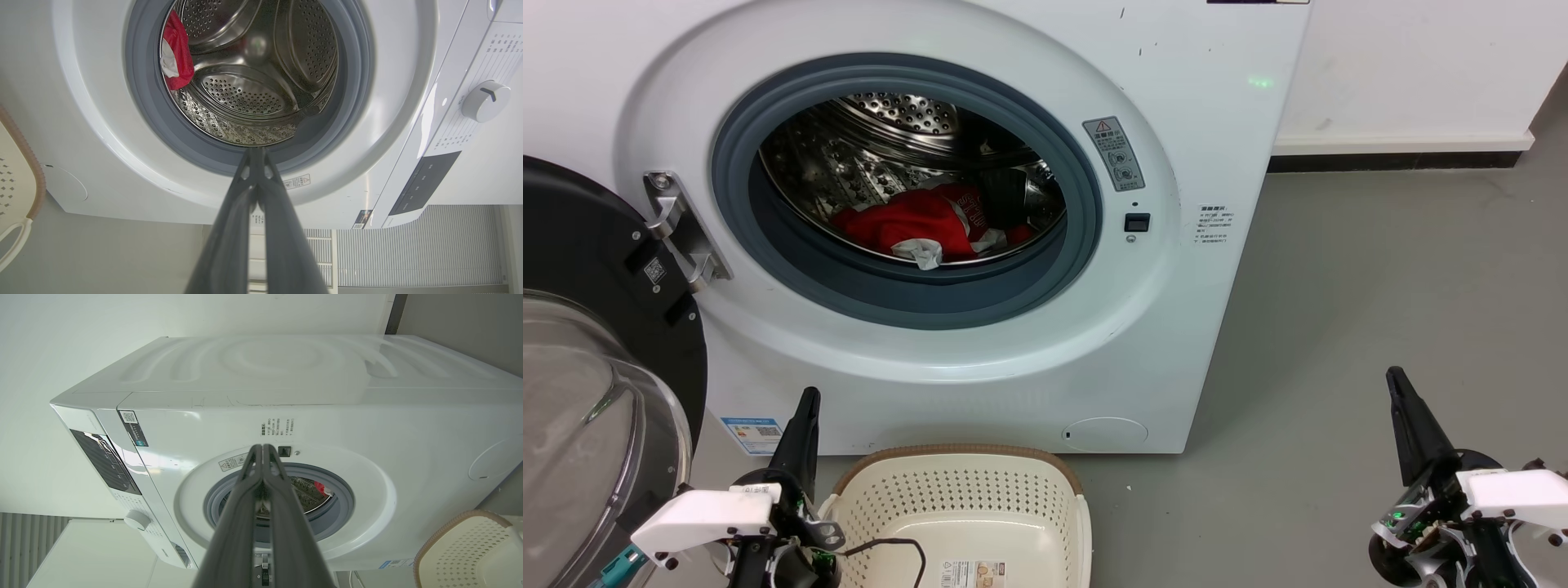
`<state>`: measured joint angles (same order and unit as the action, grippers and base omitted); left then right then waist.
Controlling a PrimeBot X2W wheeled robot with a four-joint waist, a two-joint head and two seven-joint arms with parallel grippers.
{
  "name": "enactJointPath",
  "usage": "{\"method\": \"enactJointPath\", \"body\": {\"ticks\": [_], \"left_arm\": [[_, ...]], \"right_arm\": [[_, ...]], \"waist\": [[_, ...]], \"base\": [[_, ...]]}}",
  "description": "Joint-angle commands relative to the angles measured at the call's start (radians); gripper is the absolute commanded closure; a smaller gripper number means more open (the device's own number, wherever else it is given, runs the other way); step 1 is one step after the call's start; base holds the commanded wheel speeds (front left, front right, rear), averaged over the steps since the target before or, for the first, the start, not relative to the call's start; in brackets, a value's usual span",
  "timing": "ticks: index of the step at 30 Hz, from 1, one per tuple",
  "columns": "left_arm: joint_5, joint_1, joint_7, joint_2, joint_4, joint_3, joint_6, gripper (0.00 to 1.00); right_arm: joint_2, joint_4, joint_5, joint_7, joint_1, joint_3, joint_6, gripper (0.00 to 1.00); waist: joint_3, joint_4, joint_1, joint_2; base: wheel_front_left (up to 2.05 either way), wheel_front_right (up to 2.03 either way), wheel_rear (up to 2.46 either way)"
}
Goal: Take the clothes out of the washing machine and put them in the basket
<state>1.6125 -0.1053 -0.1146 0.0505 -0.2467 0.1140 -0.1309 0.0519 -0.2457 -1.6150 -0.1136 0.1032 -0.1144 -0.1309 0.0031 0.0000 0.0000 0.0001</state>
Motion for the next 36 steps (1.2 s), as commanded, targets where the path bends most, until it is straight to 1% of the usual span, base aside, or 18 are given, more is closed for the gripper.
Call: {"method": "enactJointPath", "body": {"ticks": [1,36], "left_arm": [[0.001,-0.008,-0.001,-0.001,0.001,0.002,-0.002,1.00],[0.001,-0.008,-0.001,-0.001,0.001,0.002,-0.002,1.00]], "right_arm": [[-0.002,-0.001,0.005,0.000,0.012,0.000,0.000,1.00],[-0.002,-0.001,0.005,0.000,0.012,0.000,0.000,1.00]], "waist": [[0.000,0.000,0.0000,-0.0001],[0.000,0.000,0.0000,-0.0001]], "base": [[0.00,0.00,0.00],[0.00,0.00,0.00]]}}
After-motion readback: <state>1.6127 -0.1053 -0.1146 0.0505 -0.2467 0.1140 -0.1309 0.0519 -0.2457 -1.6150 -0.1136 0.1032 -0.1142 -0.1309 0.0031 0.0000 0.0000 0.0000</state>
